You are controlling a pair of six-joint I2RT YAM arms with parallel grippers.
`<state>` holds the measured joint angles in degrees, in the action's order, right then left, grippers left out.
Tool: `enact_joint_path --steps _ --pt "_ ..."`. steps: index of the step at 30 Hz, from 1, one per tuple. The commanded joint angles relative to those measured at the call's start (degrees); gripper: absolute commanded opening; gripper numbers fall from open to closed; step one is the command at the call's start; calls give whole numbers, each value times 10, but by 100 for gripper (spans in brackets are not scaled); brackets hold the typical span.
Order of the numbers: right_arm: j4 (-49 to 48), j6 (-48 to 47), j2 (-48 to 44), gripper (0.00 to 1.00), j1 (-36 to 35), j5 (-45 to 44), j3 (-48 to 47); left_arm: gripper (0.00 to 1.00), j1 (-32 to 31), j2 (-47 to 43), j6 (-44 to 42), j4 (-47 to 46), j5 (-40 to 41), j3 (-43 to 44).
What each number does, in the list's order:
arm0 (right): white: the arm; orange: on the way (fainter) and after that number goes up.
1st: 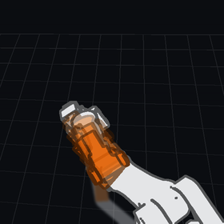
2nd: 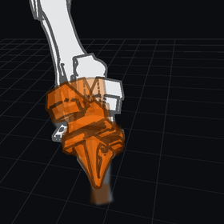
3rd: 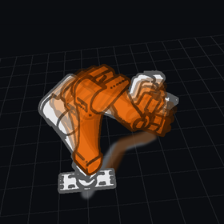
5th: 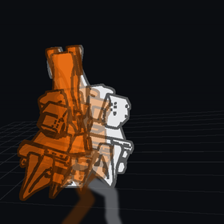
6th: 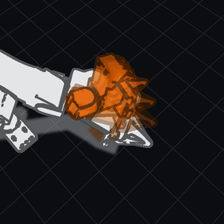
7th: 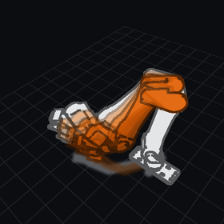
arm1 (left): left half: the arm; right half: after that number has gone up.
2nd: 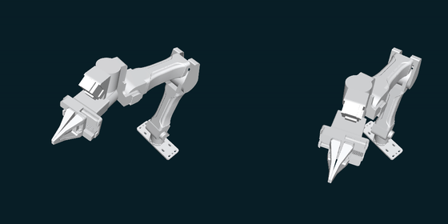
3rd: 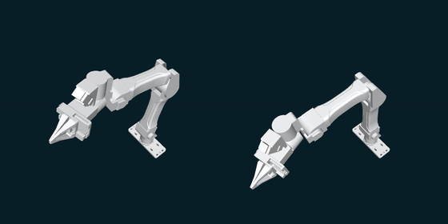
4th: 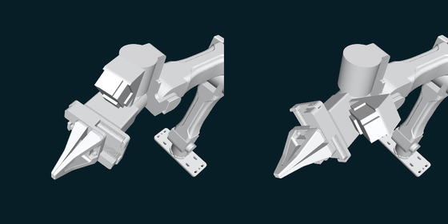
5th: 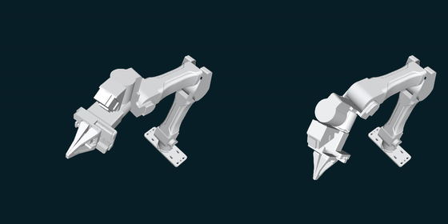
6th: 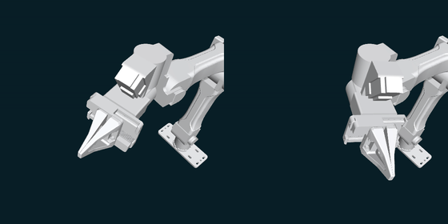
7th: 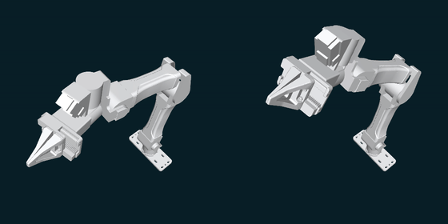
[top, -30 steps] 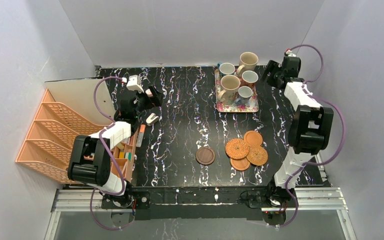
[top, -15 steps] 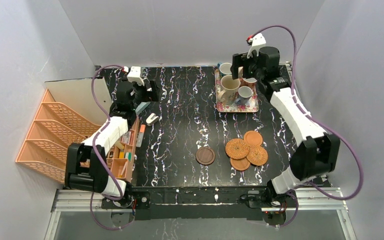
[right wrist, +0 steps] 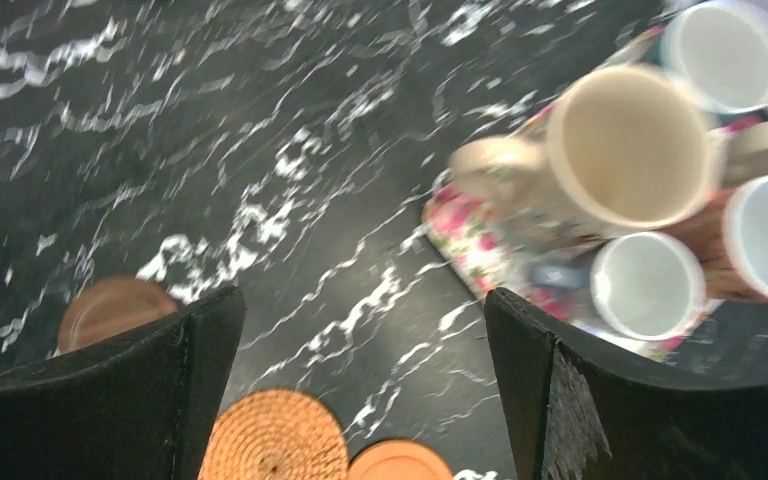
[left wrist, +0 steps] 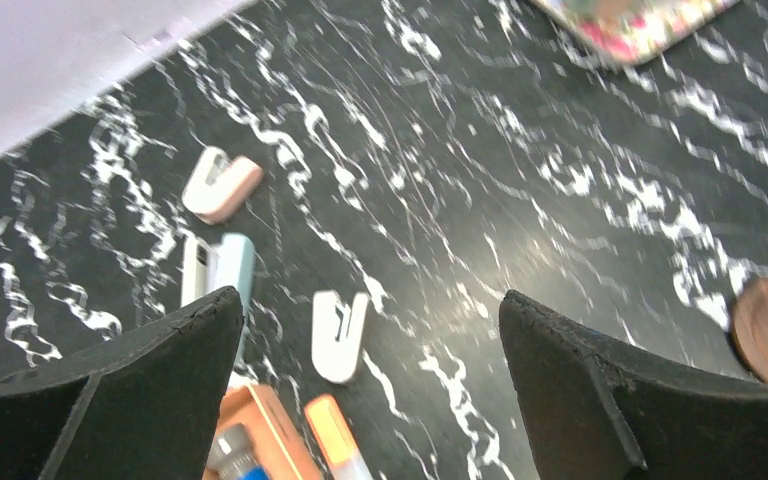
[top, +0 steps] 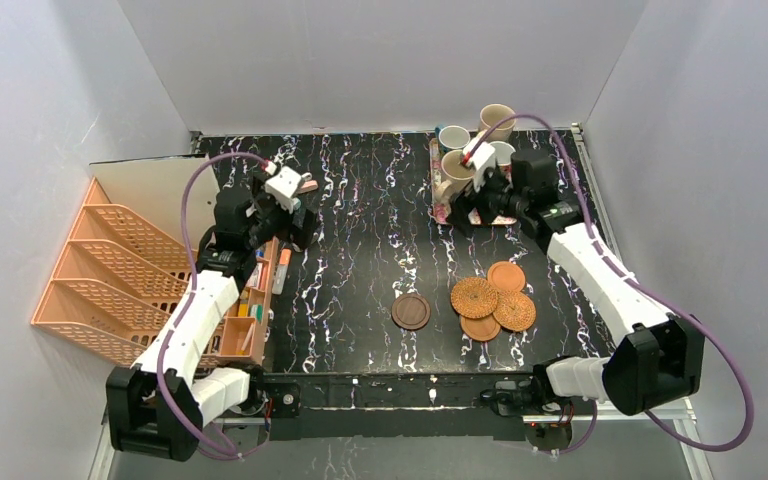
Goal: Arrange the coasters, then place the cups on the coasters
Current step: Move the tray to the corner of the board.
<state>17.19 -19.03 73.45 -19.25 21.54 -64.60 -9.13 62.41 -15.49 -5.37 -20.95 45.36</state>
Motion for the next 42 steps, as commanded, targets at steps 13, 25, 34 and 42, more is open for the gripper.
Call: enact_joint_path --steps 13,25,34,42 --pt "-51 18 111 98 -94 -161 -2 98 1 -106 -101 171 -77 -71" --pt "27 202 315 98 -96 -229 -241 98 1 -154 -110 185 -92 -119" --pt "-70 205 297 98 -102 -304 -166 98 2 -195 -113 188 -91 -138" --pt "-21 175 300 98 -82 -295 -177 98 2 -215 -116 187 -92 -144"
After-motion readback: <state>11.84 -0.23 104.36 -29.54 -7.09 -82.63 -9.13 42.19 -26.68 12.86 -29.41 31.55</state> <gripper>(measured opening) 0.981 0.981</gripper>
